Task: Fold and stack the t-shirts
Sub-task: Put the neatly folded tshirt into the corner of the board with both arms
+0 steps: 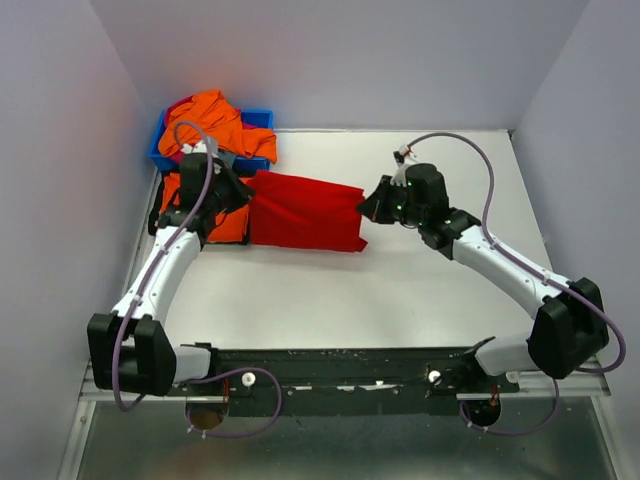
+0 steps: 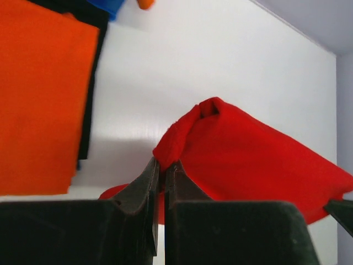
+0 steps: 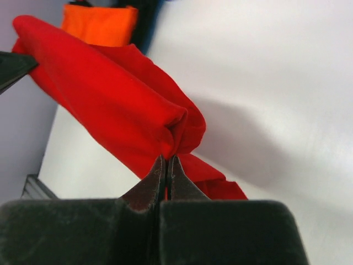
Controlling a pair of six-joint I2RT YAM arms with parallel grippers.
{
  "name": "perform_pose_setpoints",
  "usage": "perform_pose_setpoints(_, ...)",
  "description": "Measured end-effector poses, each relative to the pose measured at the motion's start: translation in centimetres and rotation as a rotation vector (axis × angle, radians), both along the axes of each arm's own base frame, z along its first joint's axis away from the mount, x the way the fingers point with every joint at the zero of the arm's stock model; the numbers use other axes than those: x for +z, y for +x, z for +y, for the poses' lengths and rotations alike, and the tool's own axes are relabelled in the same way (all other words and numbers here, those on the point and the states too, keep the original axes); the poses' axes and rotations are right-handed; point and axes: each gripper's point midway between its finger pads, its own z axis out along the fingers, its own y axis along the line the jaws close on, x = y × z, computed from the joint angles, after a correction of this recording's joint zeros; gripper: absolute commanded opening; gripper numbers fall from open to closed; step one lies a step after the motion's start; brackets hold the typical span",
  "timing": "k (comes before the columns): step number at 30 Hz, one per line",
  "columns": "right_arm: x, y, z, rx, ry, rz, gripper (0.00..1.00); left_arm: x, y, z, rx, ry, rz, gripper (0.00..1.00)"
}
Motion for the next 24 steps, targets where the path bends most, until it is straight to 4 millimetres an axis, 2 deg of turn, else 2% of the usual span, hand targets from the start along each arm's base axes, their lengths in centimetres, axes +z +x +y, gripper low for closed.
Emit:
perform_pose_setpoints(2, 2.1, -0.3, 2.3, 0.043, 0.019, -0.038, 0.01, 1.3, -0.1, 2.1, 0.059, 0.022, -0.004, 0.00)
perform_pose_setpoints(6, 6.2, -0.6, 7.9, 0.125, 0.069, -0.102, 0.01, 4.8, -0.1, 7.8, 0.208, 0.073, -0.024, 0.00)
perform_pose_setpoints(8, 7.7, -0.6, 11.0, 0.164, 0.092, -0.121, 0.01, 6.4, -0.1, 11.6, 0.305, 0.100, -0.025, 0.00)
perform_pose_setpoints(11, 8.9, -0.6, 15.7, 0.215, 0.116, -0.135, 0.01, 8.5, -0.3, 16.4, 0.427, 0.144, -0.026, 0.00)
perform_pose_setpoints(14, 9.3, -0.4, 19.9, 0.253, 0.129, -0.137, 0.01, 9.4, -0.5, 19.9, 0.514, 0.182, -0.019, 0.00)
perform_pose_setpoints(17, 8.9, 0.2, 23.3, 0.274, 0.136, -0.125, 0.01, 8.8, -0.8, 23.3, 0.590, 0.202, 0.024, 0.00)
perform_pose_setpoints(20, 7.6, 0.7, 25.7, 0.288, 0.135, -0.106, 0.01, 6.9, -1.1, 25.9, 0.639, 0.206, 0.089, 0.00)
perform_pose_setpoints(24, 5.0, 1.2, 27.2, 0.288, 0.123, -0.057, 0.01, 3.8, -0.7, 27.9, 0.661, 0.202, 0.174, 0.00)
